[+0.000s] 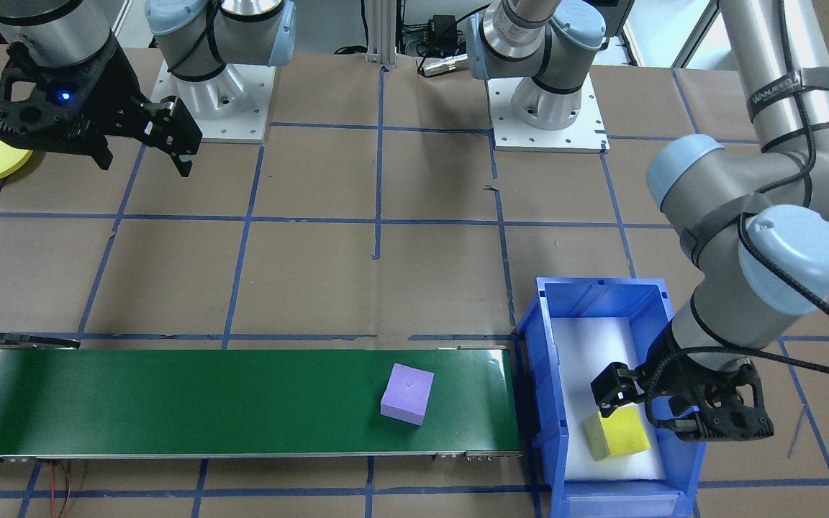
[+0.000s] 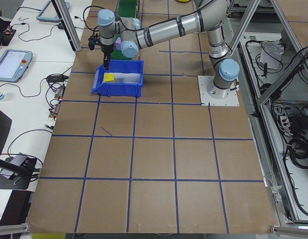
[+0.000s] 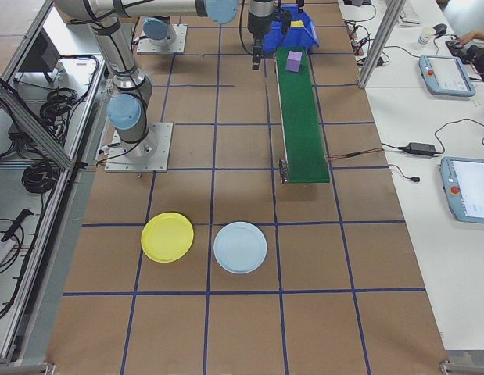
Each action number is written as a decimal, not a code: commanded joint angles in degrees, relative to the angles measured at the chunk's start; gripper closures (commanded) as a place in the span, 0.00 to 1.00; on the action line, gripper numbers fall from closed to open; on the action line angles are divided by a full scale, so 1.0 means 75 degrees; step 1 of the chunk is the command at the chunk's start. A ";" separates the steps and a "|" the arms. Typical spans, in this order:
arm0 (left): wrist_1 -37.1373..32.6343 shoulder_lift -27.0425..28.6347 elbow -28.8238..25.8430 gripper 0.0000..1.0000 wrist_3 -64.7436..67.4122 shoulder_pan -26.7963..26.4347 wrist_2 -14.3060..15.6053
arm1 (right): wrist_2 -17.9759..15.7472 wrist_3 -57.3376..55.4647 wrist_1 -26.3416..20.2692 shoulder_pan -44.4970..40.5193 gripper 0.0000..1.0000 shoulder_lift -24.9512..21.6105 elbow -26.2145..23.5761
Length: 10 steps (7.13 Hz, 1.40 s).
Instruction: Move block left to right into plate
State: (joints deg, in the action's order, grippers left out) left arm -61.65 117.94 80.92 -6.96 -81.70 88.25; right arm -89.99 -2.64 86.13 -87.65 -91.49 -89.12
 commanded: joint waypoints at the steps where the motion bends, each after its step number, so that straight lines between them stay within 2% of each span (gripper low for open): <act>1: 0.0321 0.0492 0.0085 0.00 0.0072 0.0171 -0.0024 | -0.0002 0.0000 0.0000 0.0003 0.00 0.0000 0.0000; 6: 0.0614 0.1032 0.0191 0.00 0.0202 0.0171 -0.0047 | -0.0002 0.0000 0.0000 0.0003 0.00 0.0000 0.0000; 7: 0.0904 0.1033 0.0272 0.41 0.0155 0.0171 -0.0059 | -0.0002 0.0000 0.0000 0.0003 0.00 0.0000 0.0000; 8: 0.0930 0.1009 0.0331 0.75 0.0132 0.0171 -0.0059 | -0.0002 0.0000 0.0000 0.0003 0.00 0.0000 0.0000; 9: 0.0907 0.0824 0.0320 0.79 0.0120 0.0160 -0.0071 | -0.0002 0.0000 0.0000 0.0003 0.00 0.0000 0.0000; 10: 0.0838 0.0427 0.0285 0.79 0.0131 0.0148 -0.0071 | -0.0002 0.0000 0.0000 0.0003 0.00 0.0000 0.0000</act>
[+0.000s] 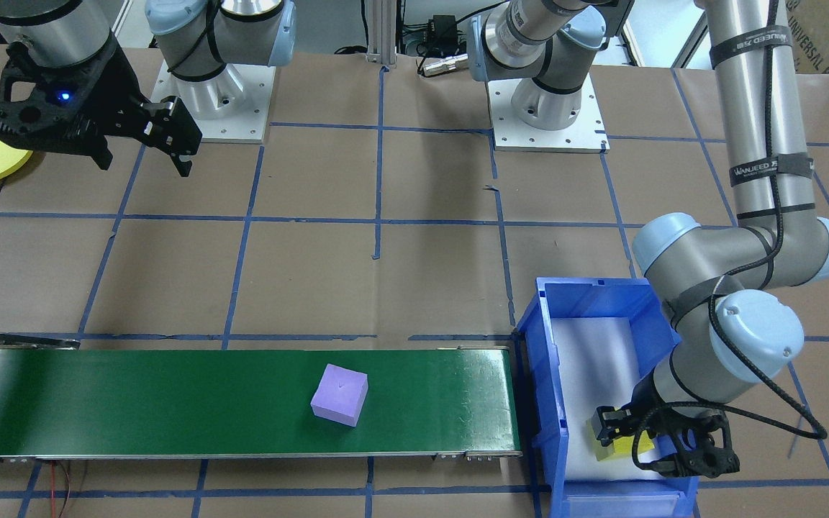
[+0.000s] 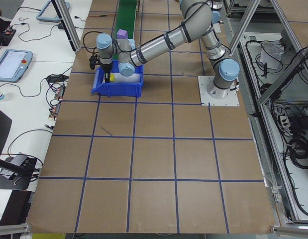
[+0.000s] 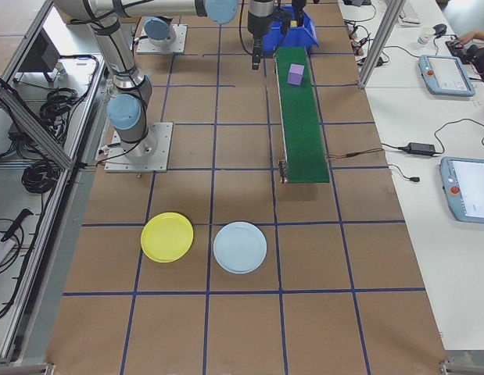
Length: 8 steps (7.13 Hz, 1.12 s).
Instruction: Move block left to right into plate
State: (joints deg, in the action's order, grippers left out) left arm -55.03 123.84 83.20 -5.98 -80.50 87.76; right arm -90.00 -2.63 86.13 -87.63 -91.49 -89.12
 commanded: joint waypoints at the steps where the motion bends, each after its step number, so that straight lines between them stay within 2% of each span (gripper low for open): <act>1: -0.0196 -0.0990 -0.0053 0.79 0.0000 -0.0071 -0.0005 | 0.0000 0.0000 0.0000 0.0000 0.00 0.0000 0.0000; 2: -0.0824 -0.1600 -0.0088 0.78 0.0058 -0.0466 0.0006 | 0.0000 0.0000 0.0000 0.0000 0.00 0.0000 0.0000; 3: -0.1028 -0.1965 -0.0089 0.77 0.0430 -0.1050 0.0041 | 0.0000 0.0000 0.0000 -0.0012 0.00 0.0000 0.0000; 4: -0.1018 -0.1969 -0.0066 0.77 0.1396 -0.1648 0.0041 | 0.0000 0.0000 0.0000 0.0000 0.00 0.0000 0.0000; 5: -0.0925 -0.1853 0.0074 0.77 0.1998 -0.2002 0.0018 | 0.0011 0.0000 0.0012 0.0000 0.00 0.0000 0.0000; 7: -0.0273 -0.1164 0.0308 0.75 0.1980 -0.2052 -0.0005 | -0.0012 0.0011 0.0012 0.0116 0.00 0.0023 0.0023; 8: -0.0025 -0.0928 0.0472 0.64 0.1992 -0.2075 -0.0017 | 0.0046 0.0023 0.0012 0.0546 0.00 0.0035 0.0058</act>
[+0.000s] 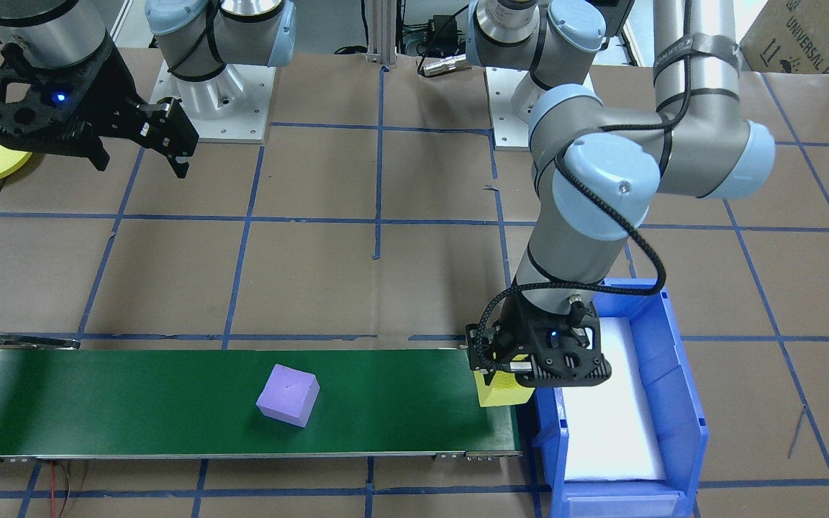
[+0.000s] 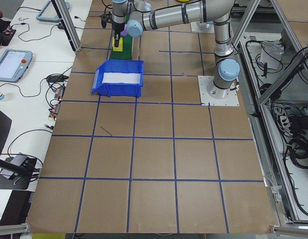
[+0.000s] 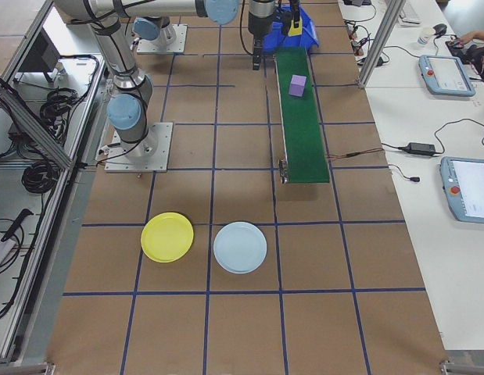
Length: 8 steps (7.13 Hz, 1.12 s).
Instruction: Move block left to right into plate
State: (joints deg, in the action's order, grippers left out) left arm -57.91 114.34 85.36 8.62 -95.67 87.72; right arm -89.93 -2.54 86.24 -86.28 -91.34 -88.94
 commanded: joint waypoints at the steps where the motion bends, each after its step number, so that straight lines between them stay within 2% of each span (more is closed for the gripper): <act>1: 0.0501 0.0434 0.0301 0.61 0.0070 -0.0064 -0.0256 | 0.0107 0.0393 -0.0014 0.1078 0.00 0.0015 0.0081; 2: 0.0561 0.0527 0.0337 0.29 0.0047 -0.0064 -0.0375 | 0.0398 0.0757 0.0009 0.1503 0.00 0.0154 0.0070; 3: 0.0956 0.0517 0.0326 0.00 0.0012 -0.0064 -0.0388 | 0.0923 0.0888 0.0543 0.1855 0.00 0.0550 0.0128; 4: 0.1006 0.0296 0.0175 0.00 -0.0035 -0.0064 -0.0353 | 0.1438 0.1075 0.1314 0.2172 0.00 0.1029 0.0128; 5: 0.0868 -0.0124 0.0127 0.00 -0.0059 -0.0064 -0.0271 | 0.1617 0.1228 0.1762 0.2303 0.00 0.1475 0.0128; 6: -0.0027 -0.0685 0.0092 0.00 -0.0059 -0.0041 -0.0166 | 0.1619 0.1252 0.2266 0.2316 0.00 0.1839 0.0117; 7: -0.0906 -0.1282 0.0080 0.00 -0.0070 0.0006 0.0113 | 0.1643 0.1345 0.2874 0.2316 0.00 0.2377 0.0128; 8: -0.2110 -0.1938 0.0091 0.00 -0.0059 0.0134 0.0128 | 0.1991 0.1404 0.3089 0.2316 0.00 0.2602 0.0105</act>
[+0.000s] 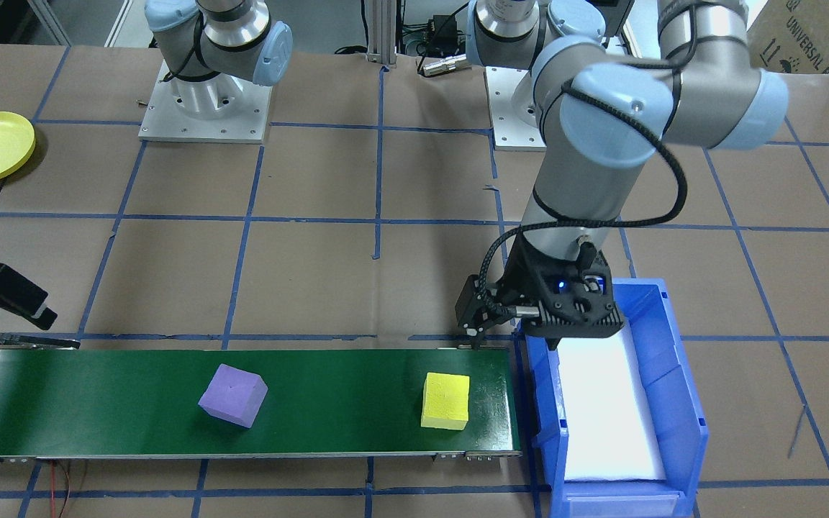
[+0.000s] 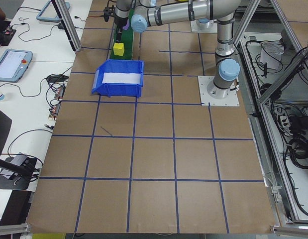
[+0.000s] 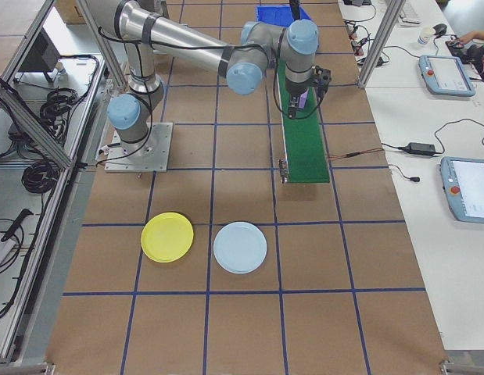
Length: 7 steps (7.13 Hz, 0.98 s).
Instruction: Move block left to right into plate
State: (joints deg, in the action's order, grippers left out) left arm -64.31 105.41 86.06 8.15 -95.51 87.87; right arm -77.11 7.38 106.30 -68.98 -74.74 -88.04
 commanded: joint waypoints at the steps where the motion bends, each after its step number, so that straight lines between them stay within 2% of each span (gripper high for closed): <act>1: -0.2313 -0.1230 -0.0002 0.00 0.0004 0.0334 0.0108 | 0.0819 0.0326 0.0440 0.0010 0.00 0.0448 -0.0074; 2: -0.3333 -0.1525 0.0010 0.00 0.0004 0.0545 0.0119 | 0.0859 0.0340 0.0626 0.0010 0.00 0.0635 -0.0109; 3: -0.3795 -0.1690 0.0079 0.00 0.0027 0.0640 0.0143 | 0.0929 0.0329 0.0709 0.0010 0.00 0.0695 -0.0133; 4: -0.3800 -0.1727 0.0034 0.00 0.0015 0.0641 0.0143 | 0.1313 0.0340 0.0721 0.0010 0.00 0.0800 -0.0133; 7: -0.3695 -0.1727 0.0197 0.00 0.0003 0.0723 0.0119 | 0.1364 0.0282 0.0815 0.0010 0.00 0.0988 -0.0156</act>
State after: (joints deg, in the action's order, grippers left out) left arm -92.17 92.50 87.17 8.17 -90.35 88.79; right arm -67.08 9.76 112.10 -68.91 -67.92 -89.12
